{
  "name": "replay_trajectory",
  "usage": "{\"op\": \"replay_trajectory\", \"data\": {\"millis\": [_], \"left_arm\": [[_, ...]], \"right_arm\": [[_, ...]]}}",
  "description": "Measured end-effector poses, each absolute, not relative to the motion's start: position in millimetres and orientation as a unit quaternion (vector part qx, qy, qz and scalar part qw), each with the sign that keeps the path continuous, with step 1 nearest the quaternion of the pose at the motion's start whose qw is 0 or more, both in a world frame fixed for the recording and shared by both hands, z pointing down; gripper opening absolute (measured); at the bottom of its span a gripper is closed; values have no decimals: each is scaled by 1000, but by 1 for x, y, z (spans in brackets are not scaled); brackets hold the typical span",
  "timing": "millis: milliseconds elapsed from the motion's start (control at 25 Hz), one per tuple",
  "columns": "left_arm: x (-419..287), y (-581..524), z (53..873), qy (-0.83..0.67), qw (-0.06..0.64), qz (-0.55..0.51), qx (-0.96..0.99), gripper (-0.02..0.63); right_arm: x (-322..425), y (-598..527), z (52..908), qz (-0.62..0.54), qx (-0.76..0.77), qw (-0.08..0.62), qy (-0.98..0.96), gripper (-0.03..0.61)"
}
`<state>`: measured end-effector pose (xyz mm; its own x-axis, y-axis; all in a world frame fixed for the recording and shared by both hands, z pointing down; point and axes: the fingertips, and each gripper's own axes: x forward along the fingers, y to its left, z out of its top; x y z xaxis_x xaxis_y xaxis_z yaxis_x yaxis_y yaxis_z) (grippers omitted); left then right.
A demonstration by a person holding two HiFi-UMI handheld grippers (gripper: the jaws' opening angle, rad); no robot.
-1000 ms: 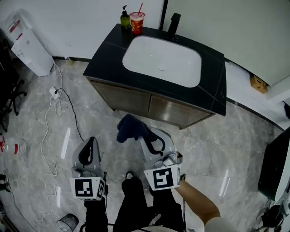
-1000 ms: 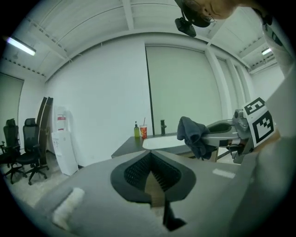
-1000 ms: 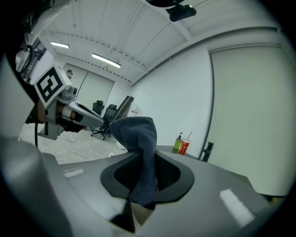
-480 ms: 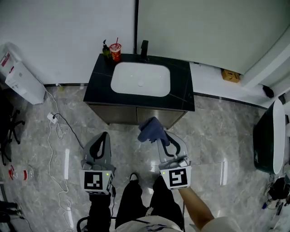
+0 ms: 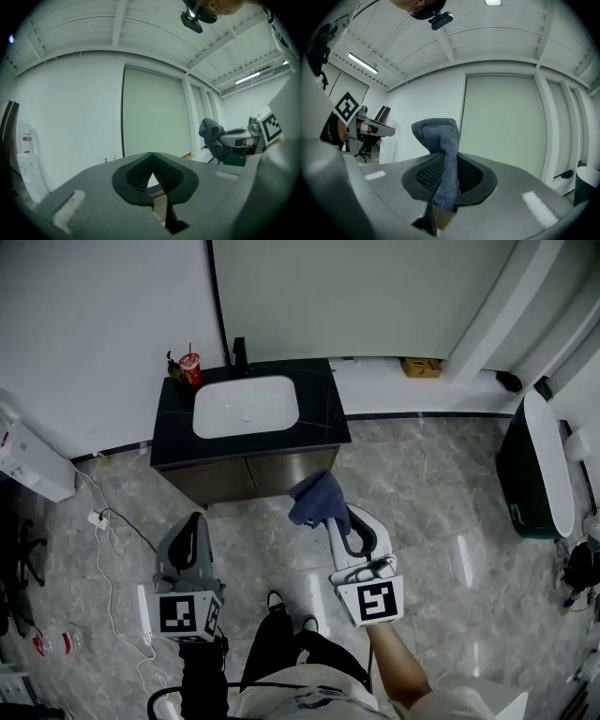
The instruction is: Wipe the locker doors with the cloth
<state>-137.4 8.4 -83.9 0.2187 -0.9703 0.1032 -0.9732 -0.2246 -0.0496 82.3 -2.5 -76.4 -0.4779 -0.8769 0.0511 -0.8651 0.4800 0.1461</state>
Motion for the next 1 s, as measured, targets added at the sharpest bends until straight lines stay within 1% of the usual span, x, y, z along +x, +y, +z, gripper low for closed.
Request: {"op": "replay_trajectory", "data": {"millis": [240,440,640,840,1000], "left_arm": [[-109,59,-102,-629,7,55,776,3],[-87,90,-113,-627,9,58,777,2],[-81,114,-124,-624,7,45,780,2],[-76,126,-134,-610,-12,37,791,2],[-78,134,-138,-608,-21,32,793,2]], "right_arm": [[127,46,-98,-60,520,50,-850,67],[151,74,-110,-45,527,47,-847,66],[148,98,-131,-40,527,24,-848,66],[137,115,-153,-45,535,-9,-843,66],[126,123,-157,-39,536,-15,-843,66]]}}
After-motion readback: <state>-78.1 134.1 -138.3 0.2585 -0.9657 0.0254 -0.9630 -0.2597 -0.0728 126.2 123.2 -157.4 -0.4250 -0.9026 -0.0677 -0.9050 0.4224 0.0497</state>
